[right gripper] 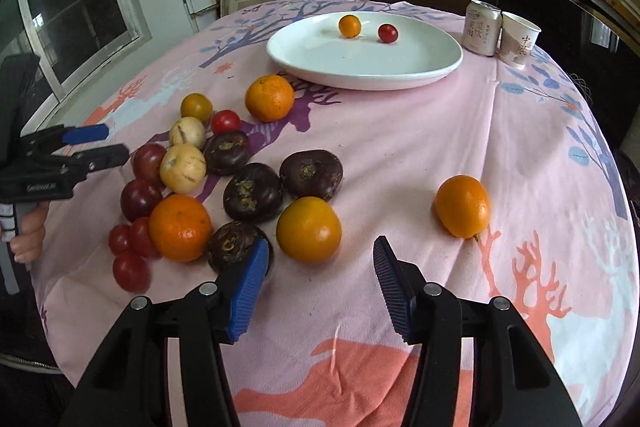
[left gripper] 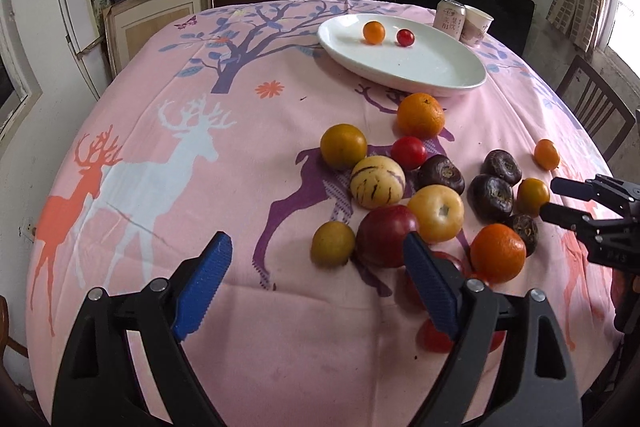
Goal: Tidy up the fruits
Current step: 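Grasp a small yellow-brown fruit with the left tool while the right tool grasps a mandarin, then carry both fruits to the white plate and release them there, then grasp a large orange with the right tool while the left tool grasps a red plum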
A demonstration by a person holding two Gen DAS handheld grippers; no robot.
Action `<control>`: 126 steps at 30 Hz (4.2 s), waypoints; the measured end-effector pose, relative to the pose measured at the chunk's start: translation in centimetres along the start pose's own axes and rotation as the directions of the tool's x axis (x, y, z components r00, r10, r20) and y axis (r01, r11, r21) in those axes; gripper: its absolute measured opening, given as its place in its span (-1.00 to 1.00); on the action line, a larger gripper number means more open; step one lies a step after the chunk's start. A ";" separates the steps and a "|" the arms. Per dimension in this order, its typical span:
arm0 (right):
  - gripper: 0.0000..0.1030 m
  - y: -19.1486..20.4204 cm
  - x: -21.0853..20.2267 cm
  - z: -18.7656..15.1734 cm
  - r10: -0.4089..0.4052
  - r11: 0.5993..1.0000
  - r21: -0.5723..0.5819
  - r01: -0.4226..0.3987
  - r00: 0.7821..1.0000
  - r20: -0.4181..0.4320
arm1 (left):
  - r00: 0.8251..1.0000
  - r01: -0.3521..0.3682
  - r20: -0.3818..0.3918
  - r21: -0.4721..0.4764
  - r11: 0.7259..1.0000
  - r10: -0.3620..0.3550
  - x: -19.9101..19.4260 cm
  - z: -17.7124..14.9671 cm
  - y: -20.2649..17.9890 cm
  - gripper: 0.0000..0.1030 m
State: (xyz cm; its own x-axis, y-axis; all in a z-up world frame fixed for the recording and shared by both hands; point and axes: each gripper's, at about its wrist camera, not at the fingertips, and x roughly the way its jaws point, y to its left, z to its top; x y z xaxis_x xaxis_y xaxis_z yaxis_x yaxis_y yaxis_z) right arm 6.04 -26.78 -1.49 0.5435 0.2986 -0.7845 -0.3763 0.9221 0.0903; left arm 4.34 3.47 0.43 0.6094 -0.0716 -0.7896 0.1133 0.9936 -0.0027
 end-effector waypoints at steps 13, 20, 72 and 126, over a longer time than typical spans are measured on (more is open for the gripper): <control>-0.27 -0.5 0.4 -0.1 0.074 0.993 0.091 -0.074 0.997 0.001 | 0.999 -0.021 -0.042 0.013 1.000 0.022 1.1 -0.8 0.5 0.65; -0.27 -1.7 -0.9 -1.4 0.075 0.988 0.135 -0.077 0.997 0.021 | 0.997 -0.021 -0.075 0.074 0.997 0.027 2.8 -0.8 0.3 0.47; 0.17 -7.0 -2.1 5.5 -0.176 0.976 0.165 0.145 0.965 0.196 | 0.997 0.024 0.070 -0.055 0.998 -0.021 4.7 11.8 -3.0 0.62; -0.27 -2.2 -3.3 0.8 -0.007 0.998 0.065 -0.003 0.988 0.153 | 0.977 0.199 -0.076 -0.046 0.979 -0.202 2.4 3.0 -1.2 -0.24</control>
State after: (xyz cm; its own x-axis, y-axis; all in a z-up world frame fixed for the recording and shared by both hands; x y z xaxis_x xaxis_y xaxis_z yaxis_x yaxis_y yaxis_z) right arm 5.72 -29.57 1.38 0.6546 0.3265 -0.6818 -0.3284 0.9352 0.1325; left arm 8.00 1.85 0.33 0.5126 -0.2636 -0.8172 0.1960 0.9625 -0.1876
